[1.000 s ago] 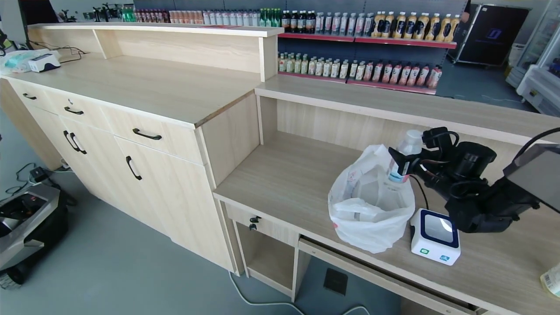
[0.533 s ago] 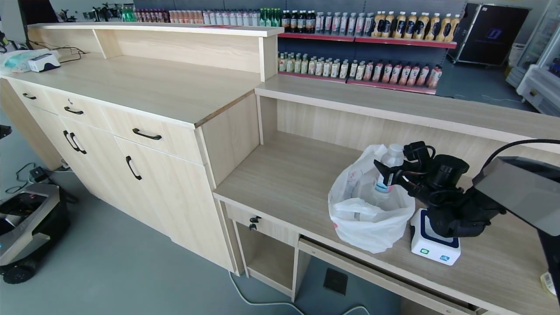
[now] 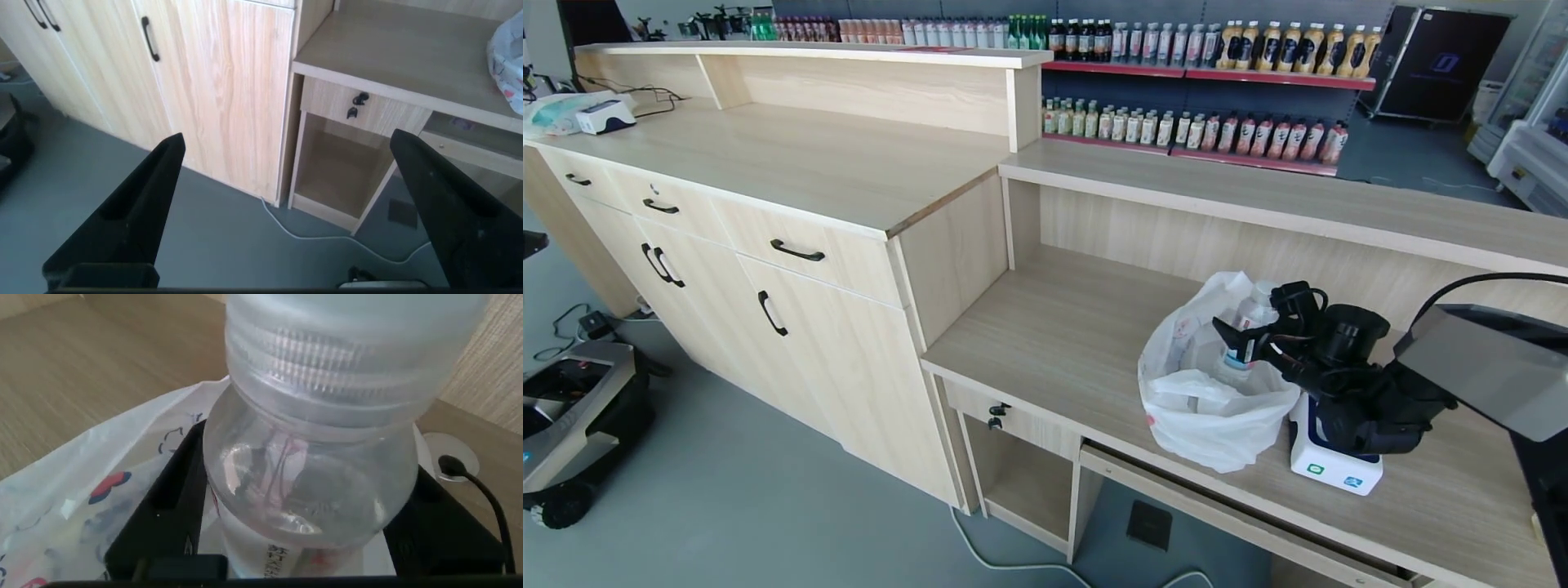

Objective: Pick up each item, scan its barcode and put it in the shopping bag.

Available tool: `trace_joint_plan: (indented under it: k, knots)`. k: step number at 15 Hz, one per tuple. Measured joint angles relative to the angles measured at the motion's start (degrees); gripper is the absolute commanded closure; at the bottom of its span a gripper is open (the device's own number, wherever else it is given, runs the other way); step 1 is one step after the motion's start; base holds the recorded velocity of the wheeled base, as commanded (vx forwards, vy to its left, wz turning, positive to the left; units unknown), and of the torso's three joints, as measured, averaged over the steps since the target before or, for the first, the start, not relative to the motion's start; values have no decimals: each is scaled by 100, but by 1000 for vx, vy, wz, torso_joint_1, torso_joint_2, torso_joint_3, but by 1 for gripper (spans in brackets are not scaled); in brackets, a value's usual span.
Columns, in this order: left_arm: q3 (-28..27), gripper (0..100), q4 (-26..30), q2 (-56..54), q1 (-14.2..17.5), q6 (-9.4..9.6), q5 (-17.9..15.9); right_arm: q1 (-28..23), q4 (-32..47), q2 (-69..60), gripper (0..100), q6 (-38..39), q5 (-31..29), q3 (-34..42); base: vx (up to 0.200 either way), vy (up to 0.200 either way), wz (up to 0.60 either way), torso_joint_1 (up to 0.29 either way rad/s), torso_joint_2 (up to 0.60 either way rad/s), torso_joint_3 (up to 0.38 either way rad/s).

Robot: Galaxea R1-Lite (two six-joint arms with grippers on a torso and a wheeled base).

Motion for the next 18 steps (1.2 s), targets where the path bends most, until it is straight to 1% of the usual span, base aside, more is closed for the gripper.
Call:
trace_joint_plan:
  k: [2,4,7,9,11,12,14,15,17,18]
  knots:
    - [0,0,0,0,0,0,2,16,-11,-138,0,-2,0,22,0,0,0,0,0,0]
    - [0,0,0,0,0,0,2,24,22,-596,0,2,-2,210,0,0,0,0,0,0]
    - [0,0,0,0,0,0,0,-89,277,-1773,0,-79,-13,1128,0,0,0,0,0,0]
    - [0,0,0,0,0,0,2,-327,851,-2867,0,-323,-49,1886,0,0,0,0,0,0]
    - [0,0,0,0,0,0,2,-741,1818,-4196,0,-685,-325,2492,0,0,-600,2,2,2]
    - [0,0,-2,0,0,1,2,-1039,2253,-4819,0,-884,-445,2848,0,0,-600,-2,-2,2]
    - [0,0,2,0,-10,0,0,-1933,3299,-5808,0,-1207,-695,3650,0,0,-600,-2,0,5]
    - [0,0,0,0,0,0,0,-2326,3818,-6133,0,-1295,-913,3862,0,0,-600,-2,-2,7]
    - [0,0,0,0,0,0,2,-2888,4719,-6552,0,-1336,-1588,4064,0,0,-600,2,2,5]
    - [0,0,2,0,-2,0,2,-3078,4812,-6633,0,-1317,-1726,4096,0,0,0,0,0,0]
